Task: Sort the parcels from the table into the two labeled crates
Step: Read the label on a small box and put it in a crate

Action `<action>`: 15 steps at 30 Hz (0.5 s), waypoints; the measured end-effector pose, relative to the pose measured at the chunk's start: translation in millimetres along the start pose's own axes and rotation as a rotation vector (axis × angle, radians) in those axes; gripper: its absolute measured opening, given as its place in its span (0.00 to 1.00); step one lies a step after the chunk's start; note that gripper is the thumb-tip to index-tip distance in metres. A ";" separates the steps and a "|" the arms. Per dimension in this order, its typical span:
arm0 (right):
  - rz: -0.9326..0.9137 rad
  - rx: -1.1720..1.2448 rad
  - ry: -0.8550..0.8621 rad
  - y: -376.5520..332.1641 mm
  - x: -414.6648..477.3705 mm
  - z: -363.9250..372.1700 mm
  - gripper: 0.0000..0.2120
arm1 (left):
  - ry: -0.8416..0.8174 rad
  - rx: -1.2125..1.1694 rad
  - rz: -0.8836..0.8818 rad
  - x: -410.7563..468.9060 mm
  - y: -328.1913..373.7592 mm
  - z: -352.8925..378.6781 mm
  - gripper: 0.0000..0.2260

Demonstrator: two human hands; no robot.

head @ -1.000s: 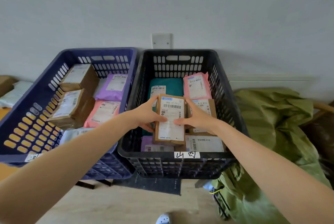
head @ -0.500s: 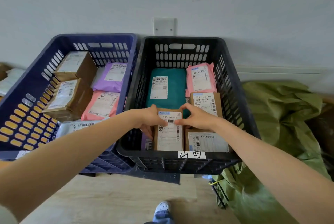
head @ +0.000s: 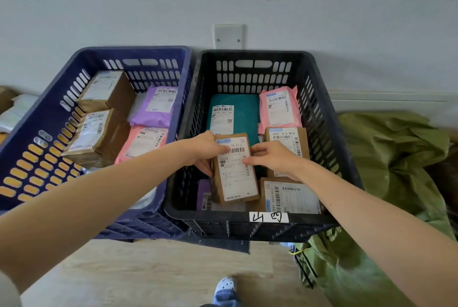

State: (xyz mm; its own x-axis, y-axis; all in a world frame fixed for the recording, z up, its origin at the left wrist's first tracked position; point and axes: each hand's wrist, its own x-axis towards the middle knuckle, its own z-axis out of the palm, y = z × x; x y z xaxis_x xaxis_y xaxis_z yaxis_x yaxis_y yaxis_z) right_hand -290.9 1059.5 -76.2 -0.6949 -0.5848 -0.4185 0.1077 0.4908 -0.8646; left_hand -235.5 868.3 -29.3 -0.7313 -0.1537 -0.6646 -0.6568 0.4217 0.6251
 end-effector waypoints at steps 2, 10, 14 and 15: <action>-0.033 0.073 -0.015 -6.3 -0.3 0.4 0.13 | 0.026 -0.056 0.007 -2.9 6.0 -5.2 0.19; -0.101 0.238 -0.105 -27.8 1.8 -12.3 0.31 | 0.119 -0.262 0.037 -18.6 23.6 -15.0 0.25; -0.111 0.180 -0.116 -28.2 4.7 -7.7 0.32 | 0.147 -0.060 0.055 -27.9 23.1 -25.5 0.20; -0.107 0.166 -0.110 -27.8 5.4 -7.0 0.32 | 0.156 0.014 0.065 -29.6 23.8 -28.6 0.19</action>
State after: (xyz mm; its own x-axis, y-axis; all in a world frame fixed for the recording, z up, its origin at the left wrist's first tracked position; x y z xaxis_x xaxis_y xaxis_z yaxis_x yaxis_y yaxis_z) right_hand -302.6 1047.2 -52.5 -0.6279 -0.6991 -0.3422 0.1596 0.3146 -0.9357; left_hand -234.8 857.3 17.0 -0.7923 -0.2621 -0.5510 -0.6057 0.4472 0.6582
